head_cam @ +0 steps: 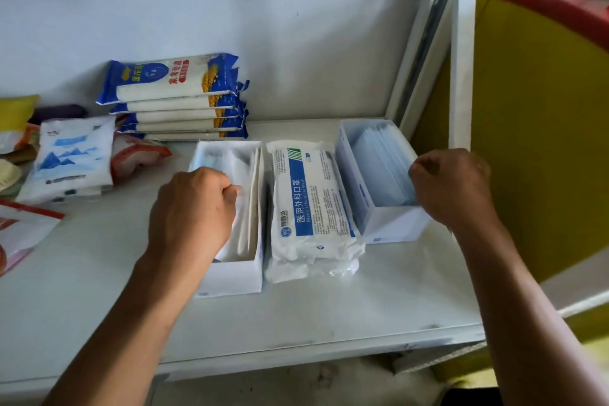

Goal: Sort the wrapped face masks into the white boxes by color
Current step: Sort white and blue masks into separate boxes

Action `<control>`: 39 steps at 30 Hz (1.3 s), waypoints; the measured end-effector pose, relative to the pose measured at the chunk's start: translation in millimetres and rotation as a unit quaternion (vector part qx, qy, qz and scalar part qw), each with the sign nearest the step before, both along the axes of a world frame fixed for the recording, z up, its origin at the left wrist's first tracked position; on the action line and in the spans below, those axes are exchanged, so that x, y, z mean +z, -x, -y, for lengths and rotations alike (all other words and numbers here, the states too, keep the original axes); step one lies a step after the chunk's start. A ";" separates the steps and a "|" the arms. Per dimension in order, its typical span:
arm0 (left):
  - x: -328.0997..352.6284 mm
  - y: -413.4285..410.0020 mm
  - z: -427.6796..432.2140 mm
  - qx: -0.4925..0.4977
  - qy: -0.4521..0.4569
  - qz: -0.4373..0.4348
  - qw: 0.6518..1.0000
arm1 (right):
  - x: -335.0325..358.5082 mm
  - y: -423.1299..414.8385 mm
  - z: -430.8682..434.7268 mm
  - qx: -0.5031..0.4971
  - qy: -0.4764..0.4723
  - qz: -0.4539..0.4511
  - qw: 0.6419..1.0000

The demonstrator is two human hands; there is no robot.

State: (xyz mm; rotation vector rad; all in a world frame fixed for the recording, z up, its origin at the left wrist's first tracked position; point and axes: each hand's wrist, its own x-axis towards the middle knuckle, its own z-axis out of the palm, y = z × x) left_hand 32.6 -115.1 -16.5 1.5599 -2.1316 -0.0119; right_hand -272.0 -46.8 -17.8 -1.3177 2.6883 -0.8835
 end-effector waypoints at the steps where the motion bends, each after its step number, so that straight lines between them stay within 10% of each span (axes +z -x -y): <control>1: -3.3 3.4 -1.5 0.007 -0.009 0.007 1.000 | -3.5 1.5 1.5 -0.003 -0.032 -0.014 0.999; 10: -7.9 13.7 -0.7 -0.009 0.064 -0.109 0.992 | -8.9 -3.2 9.9 0.070 -0.008 0.099 0.993; 22: -4.1 13.1 -4.1 -0.010 0.005 -0.145 0.989 | -11.5 -2.2 4.8 0.007 -0.071 -0.023 0.997; 33: 14.0 -28.9 6.6 0.049 -0.048 -0.094 0.993 | -8.8 -8.6 6.0 0.006 0.027 -0.011 1.000; 39: 7.5 -24.0 -3.3 0.011 -0.117 0.032 0.993 | 12.4 -72.5 -5.4 0.174 0.136 -0.009 0.975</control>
